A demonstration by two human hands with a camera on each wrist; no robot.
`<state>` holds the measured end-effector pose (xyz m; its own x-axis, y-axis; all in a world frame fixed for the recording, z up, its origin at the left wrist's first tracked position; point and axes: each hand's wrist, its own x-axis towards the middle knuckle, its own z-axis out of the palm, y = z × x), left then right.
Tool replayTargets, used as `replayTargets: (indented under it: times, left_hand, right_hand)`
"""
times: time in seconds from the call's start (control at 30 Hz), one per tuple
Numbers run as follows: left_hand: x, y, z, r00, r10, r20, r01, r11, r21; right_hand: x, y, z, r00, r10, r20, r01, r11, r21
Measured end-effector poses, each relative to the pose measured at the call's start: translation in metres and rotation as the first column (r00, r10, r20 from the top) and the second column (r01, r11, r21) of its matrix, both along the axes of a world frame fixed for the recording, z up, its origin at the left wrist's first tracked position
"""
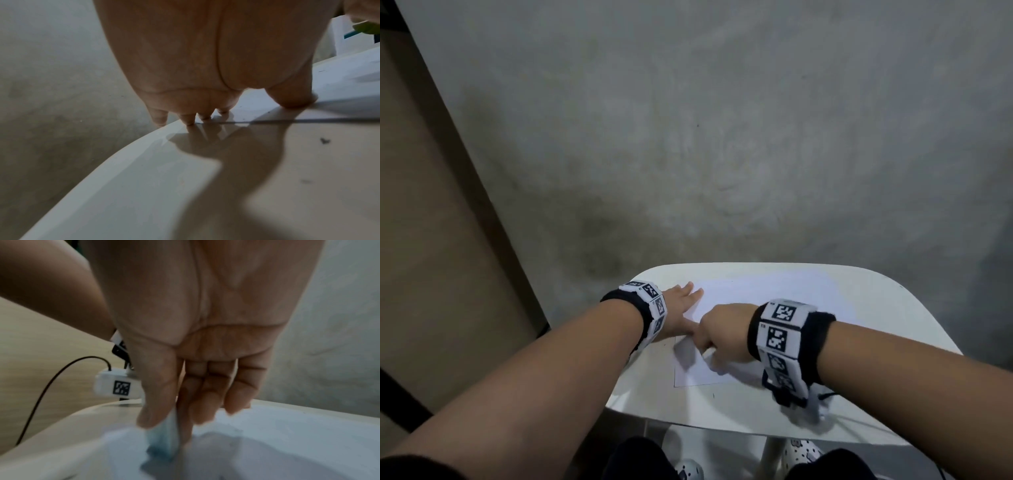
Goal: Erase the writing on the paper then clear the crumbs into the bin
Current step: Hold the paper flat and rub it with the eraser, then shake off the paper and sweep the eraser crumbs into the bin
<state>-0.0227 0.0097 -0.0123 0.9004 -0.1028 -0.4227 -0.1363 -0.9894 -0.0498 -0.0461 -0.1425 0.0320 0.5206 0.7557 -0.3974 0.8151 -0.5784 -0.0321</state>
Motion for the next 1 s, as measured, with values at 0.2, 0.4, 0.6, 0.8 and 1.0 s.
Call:
replayTargets:
  times: [0.2, 0.4, 0.6, 0.8, 1.0]
  left_hand:
    - [0.005, 0.004, -0.006, 1.0, 0.011, -0.011, -0.011, 1.0, -0.014]
    - [0.008, 0.005, -0.004, 0.999, 0.012, -0.047, -0.014, 0.999, -0.045]
    - [0.006, 0.007, -0.007, 1.0, 0.01, -0.028, -0.011, 0.998, -0.055]
    - [0.011, 0.009, -0.008, 0.999, 0.008, -0.054, -0.012, 0.997, -0.077]
    - [0.015, -0.002, 0.004, 0.992, -0.114, 0.046, 0.108, 0.988, 0.112]
  right_hand:
    - [0.035, -0.004, 0.004, 0.989, -0.13, 0.063, 0.125, 0.988, 0.088]
    - [0.024, -0.039, -0.002, 0.997, -0.07, -0.038, 0.068, 0.996, -0.055]
    - [0.05, -0.018, 0.008, 0.99, -0.138, 0.028, 0.137, 0.99, 0.039]
    - [0.029, -0.045, 0.001, 0.993, -0.112, -0.023, 0.111, 0.993, -0.044]
    - [0.051, -0.059, 0.001, 0.947, -0.312, -0.073, 0.32, 0.922, 0.219]
